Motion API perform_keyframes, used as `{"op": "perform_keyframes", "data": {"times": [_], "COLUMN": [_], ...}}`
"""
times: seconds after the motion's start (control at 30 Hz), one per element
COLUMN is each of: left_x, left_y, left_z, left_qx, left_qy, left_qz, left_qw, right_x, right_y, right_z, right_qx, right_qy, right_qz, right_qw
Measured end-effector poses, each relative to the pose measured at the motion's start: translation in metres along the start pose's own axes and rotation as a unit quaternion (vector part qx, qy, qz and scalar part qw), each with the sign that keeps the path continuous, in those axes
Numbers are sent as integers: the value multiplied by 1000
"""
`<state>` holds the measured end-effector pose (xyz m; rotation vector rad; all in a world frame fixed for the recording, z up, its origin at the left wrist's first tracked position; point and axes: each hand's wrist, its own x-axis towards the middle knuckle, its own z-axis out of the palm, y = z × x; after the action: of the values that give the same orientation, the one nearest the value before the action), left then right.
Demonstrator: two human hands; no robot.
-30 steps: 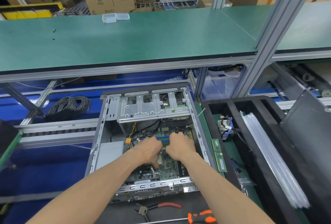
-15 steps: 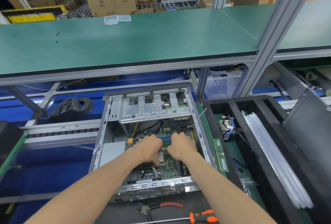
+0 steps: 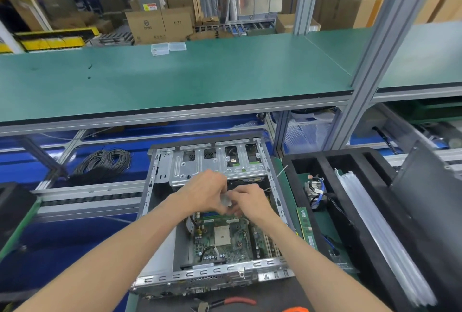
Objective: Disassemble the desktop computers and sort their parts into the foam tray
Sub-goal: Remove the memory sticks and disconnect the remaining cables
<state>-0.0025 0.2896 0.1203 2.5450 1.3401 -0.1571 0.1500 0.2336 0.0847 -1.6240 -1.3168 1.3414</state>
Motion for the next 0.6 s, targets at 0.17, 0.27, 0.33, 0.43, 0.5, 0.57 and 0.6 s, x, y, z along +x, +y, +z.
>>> {"op": "perform_keyframes", "data": {"times": [0.17, 0.27, 0.33, 0.43, 0.5, 0.57, 0.6], "left_x": [6, 9, 15, 24, 28, 30, 31], "left_y": [21, 40, 52, 65, 69, 71, 70], "left_z": [-25, -32, -33, -31, -27, -19, -14], "left_qx": [-104, -253, -330, -385, -404, -435, -447], "left_qy": [128, 205, 226, 234, 224, 212, 210], "left_qz": [24, 37, 53, 80, 74, 49, 33], "left_qw": [986, 945, 915, 889, 884, 874, 869], "right_x": [-12, -21, -23, -23, -22, -20, -18], "right_y": [-21, -24, -25, -24, -19, -10, -5], "right_z": [-26, -49, -63, -79, -88, -98, -102], "right_qx": [294, 449, 505, 524, 513, 488, 473], "right_qy": [-20, -84, -87, -39, 26, 108, 146], "right_qz": [88, 62, 39, 1, -8, 8, 21], "right_qw": [952, 887, 858, 851, 858, 866, 869]}}
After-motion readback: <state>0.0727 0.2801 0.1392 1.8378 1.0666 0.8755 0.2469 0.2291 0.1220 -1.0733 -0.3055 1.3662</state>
